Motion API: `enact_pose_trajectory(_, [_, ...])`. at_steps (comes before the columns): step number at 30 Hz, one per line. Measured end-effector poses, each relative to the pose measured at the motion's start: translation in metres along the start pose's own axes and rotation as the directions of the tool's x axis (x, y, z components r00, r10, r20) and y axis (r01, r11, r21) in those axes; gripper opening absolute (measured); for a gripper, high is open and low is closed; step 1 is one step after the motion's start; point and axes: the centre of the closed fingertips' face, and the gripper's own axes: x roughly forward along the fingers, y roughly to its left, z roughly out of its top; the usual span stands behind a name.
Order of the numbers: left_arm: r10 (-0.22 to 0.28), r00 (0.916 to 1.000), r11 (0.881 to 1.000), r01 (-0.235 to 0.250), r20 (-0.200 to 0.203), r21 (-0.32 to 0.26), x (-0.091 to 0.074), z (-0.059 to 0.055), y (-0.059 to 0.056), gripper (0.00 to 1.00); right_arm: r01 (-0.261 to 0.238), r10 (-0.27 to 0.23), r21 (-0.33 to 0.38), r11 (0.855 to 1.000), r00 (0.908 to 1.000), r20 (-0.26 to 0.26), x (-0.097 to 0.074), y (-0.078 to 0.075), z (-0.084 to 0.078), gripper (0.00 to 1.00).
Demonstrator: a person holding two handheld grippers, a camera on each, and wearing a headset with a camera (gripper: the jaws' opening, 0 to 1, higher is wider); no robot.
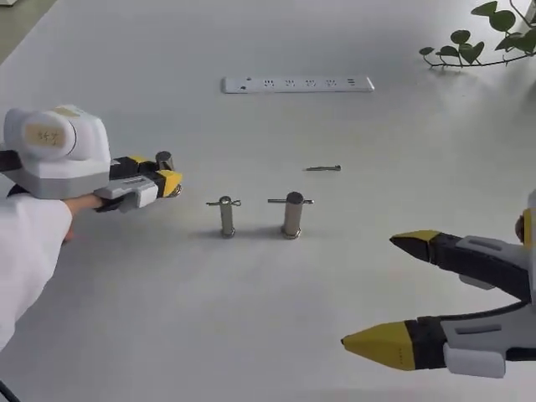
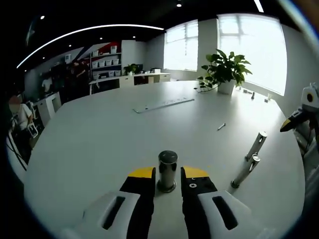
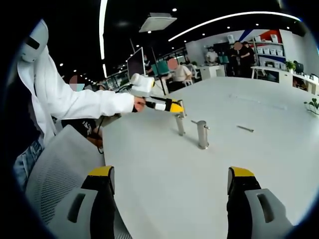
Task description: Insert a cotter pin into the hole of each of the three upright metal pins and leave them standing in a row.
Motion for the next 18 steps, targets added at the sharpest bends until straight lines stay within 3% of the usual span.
enact_pose_trajectory(9, [-0.005, 1.0000, 1.000, 0.005, 0.000, 0.022, 0.0015, 0.0025, 0.0002, 0.12, 0.000, 0.000, 0.005, 1.000, 1.0000, -0.004, -0.0016, 0.0002, -0.0025, 0.92])
enact_pose_trajectory(18, [0.000, 0.9999, 0.999, 0.001, -0.017, 0.043, 0.0013, 0.0025, -0.0004, 0.11, 0.008, -0.007, 0.011, 1.000, 1.0000, -0.003, -0.0051, -0.0014, -0.0034, 0.91])
